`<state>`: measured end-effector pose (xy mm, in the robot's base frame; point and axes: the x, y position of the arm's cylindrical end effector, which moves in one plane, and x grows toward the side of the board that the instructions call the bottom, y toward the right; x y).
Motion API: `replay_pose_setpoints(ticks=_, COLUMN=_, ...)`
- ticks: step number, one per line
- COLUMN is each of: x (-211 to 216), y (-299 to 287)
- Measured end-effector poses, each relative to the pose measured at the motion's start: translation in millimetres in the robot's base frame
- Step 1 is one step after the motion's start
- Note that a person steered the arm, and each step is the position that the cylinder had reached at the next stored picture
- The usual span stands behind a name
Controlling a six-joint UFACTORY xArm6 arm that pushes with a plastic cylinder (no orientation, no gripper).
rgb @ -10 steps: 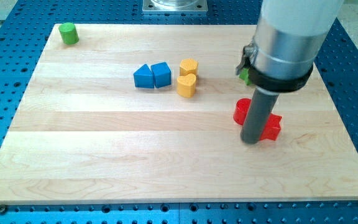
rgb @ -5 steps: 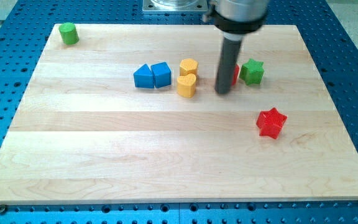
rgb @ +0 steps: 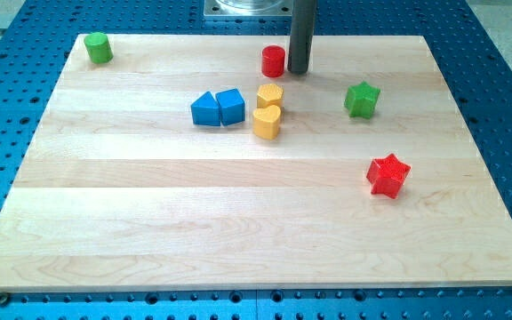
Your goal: Place the red circle at the top center
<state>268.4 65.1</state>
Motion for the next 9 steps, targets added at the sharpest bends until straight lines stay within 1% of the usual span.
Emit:
replay_pose_setpoints(ticks=1, x=44.7, y=0.7)
replay_pose_setpoints(ticks=2, x=57.8, y=-47.4)
replay_pose_setpoints(ticks=3, x=23.0, y=-87.2)
replay_pose_setpoints(ticks=4, x=4.2, y=-80.1)
replay_pose_setpoints(ticks=5, x=26.3, y=-76.3)
replay_pose_setpoints(ticks=6, x=15.9, y=-43.1)
replay_pose_setpoints(ticks=7, x=-8.7, y=-42.1)
replay_pose_setpoints(ticks=8, x=8.0, y=-39.5)
replay_pose_setpoints(ticks=9, x=13.4, y=-39.5)
